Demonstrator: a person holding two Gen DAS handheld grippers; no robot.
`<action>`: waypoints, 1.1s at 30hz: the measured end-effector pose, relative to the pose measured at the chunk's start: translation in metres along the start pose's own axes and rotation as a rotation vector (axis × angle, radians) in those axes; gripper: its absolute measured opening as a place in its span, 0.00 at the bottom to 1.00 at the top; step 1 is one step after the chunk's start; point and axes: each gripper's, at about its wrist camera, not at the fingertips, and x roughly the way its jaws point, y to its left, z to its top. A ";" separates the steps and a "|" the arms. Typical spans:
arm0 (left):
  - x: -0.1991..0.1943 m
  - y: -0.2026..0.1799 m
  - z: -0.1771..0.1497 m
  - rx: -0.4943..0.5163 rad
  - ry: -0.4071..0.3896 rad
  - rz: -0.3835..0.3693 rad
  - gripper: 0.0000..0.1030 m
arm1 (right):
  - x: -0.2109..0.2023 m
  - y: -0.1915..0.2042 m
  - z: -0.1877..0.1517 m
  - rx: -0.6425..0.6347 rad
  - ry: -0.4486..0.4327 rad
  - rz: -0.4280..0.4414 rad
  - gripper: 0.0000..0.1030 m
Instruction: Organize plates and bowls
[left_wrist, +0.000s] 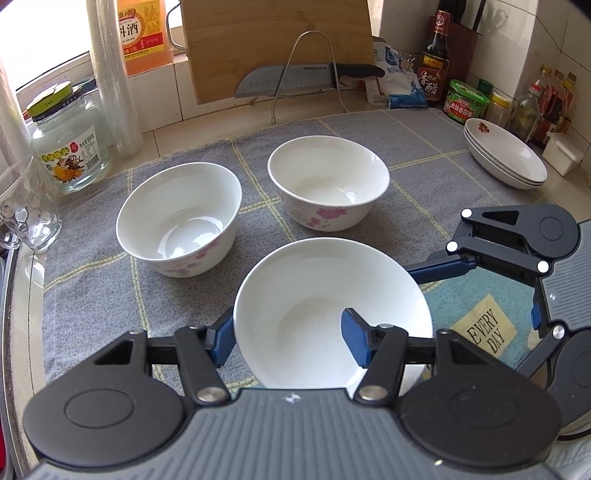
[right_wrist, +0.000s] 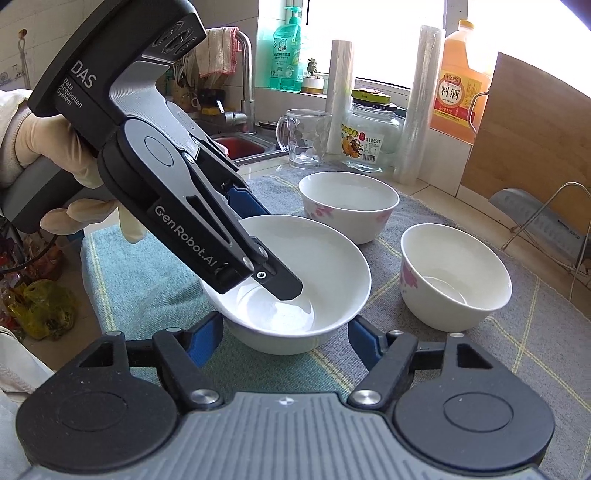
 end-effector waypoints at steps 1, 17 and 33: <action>0.000 -0.002 0.001 0.003 0.000 -0.006 0.58 | -0.002 -0.001 0.000 0.004 0.002 -0.003 0.76; 0.025 -0.052 0.029 0.118 -0.014 -0.144 0.58 | -0.045 -0.021 -0.027 0.085 0.048 -0.154 0.76; 0.053 -0.102 0.057 0.234 -0.015 -0.254 0.58 | -0.081 -0.045 -0.058 0.181 0.083 -0.291 0.76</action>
